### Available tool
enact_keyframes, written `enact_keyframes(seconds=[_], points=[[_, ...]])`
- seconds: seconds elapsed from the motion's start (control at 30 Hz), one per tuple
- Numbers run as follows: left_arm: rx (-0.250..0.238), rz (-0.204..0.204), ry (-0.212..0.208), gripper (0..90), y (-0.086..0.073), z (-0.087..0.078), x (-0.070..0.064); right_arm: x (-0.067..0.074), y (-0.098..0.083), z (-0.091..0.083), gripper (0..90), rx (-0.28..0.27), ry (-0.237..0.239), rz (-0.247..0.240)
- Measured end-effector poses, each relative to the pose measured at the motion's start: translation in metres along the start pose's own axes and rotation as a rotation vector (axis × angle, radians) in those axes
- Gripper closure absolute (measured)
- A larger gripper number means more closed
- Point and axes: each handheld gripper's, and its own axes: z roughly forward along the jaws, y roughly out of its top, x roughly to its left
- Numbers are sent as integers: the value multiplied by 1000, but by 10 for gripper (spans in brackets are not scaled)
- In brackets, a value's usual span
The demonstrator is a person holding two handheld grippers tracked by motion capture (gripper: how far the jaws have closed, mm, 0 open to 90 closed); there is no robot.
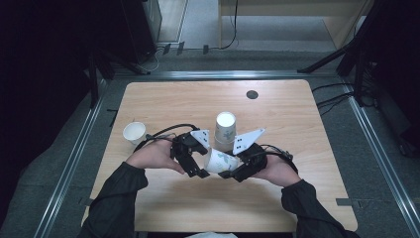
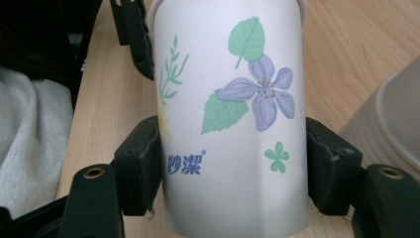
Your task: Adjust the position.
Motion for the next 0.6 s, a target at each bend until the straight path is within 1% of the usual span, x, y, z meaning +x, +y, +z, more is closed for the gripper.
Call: enact_keyframes(seconds=[0.1,0.13,0.2,0.27,0.3,0.37,0.43,0.5,0.53,0.57,0.6], points=[[-49,-21,-17,184,-6,-3,1,-1,0,-5,333,-16,-7,11],[-53,-20,-14,185,-8,-3,1,-1,-1,-6,333,-20,-7,11],[-70,-34,-6,185,-13,-4,1,-2,-1,-9,333,-28,-11,13],[-89,-39,2,185,-18,-6,1,-2,0,-11,333,-34,-13,10],[-108,-54,-5,185,-21,-7,1,-2,0,-11,333,-36,-12,12],[-144,-72,-7,186,-25,-8,1,-2,0,-12,333,-37,-11,9],[-190,-93,-24,193,-29,-8,2,-2,0,-13,333,-38,-8,9],[-215,-103,-25,194,-32,-8,2,-2,1,-12,333,-41,-1,11],[-232,-118,-28,195,-33,-7,2,-2,1,-11,332,-42,1,11],[-247,-125,-44,202,-34,-7,2,-2,1,-11,333,-41,4,11],[-263,-131,-50,207,-36,-6,2,-2,1,-10,332,-41,7,9]])
